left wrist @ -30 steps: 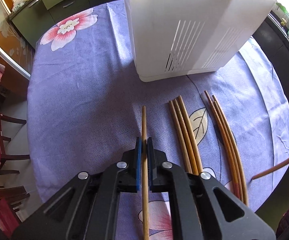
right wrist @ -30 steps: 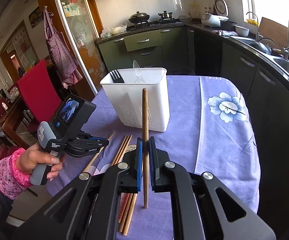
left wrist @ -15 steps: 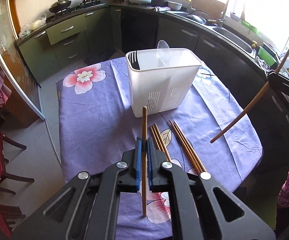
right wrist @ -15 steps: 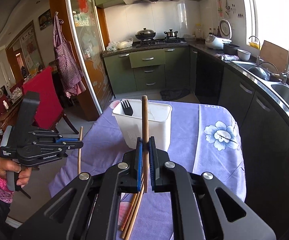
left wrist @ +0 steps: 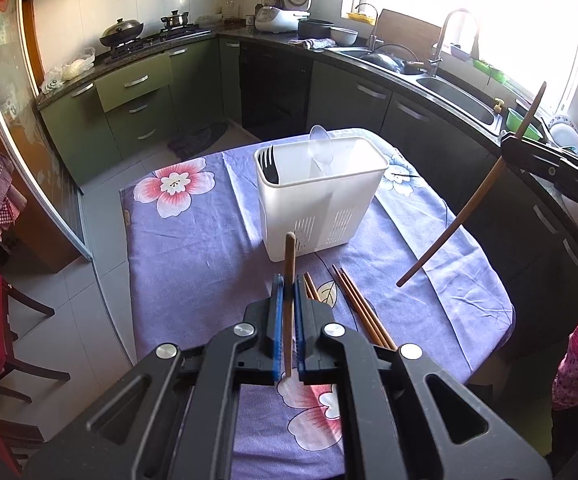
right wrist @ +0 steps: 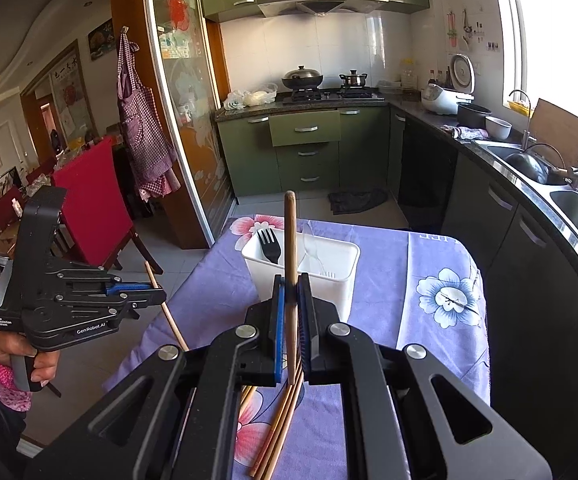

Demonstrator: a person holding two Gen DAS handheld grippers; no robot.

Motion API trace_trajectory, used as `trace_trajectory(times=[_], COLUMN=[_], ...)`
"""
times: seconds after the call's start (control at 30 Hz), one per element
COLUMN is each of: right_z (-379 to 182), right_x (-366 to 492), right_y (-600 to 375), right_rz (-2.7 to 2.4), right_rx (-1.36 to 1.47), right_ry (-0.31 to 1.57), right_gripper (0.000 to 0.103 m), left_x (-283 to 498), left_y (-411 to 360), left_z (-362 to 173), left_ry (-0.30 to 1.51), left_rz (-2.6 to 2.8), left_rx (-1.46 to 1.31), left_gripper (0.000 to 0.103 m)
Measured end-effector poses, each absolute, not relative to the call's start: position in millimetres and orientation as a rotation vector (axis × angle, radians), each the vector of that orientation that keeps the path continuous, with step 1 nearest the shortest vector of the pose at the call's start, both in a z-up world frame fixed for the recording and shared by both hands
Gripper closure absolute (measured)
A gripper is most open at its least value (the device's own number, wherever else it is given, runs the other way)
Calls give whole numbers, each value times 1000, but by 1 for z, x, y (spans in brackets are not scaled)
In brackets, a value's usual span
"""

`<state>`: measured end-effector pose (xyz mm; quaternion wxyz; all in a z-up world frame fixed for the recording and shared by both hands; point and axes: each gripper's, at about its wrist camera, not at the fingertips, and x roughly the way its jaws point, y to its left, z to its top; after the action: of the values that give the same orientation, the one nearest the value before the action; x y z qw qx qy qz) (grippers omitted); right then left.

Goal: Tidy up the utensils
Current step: 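Insert the chopsticks into the white holder and open both grippers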

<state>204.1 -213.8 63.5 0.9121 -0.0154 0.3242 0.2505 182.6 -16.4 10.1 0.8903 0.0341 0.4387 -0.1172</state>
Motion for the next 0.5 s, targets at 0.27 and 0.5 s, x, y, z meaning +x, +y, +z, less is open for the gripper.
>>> trace_trajectory(times=[0.27, 0.5], right_z=[94, 138], right_x=[232, 264], right_y=[-215, -223], right_rz=[505, 461], right_rx=[-20, 24], right_ry=[640, 570], right_gripper=[96, 96], left_x=[197, 214], left_y=[-25, -39], left_z=[59, 139], left_ry=[857, 728], left_rz=[-279, -287], left_rx=[57, 69], left_gripper=[98, 98])
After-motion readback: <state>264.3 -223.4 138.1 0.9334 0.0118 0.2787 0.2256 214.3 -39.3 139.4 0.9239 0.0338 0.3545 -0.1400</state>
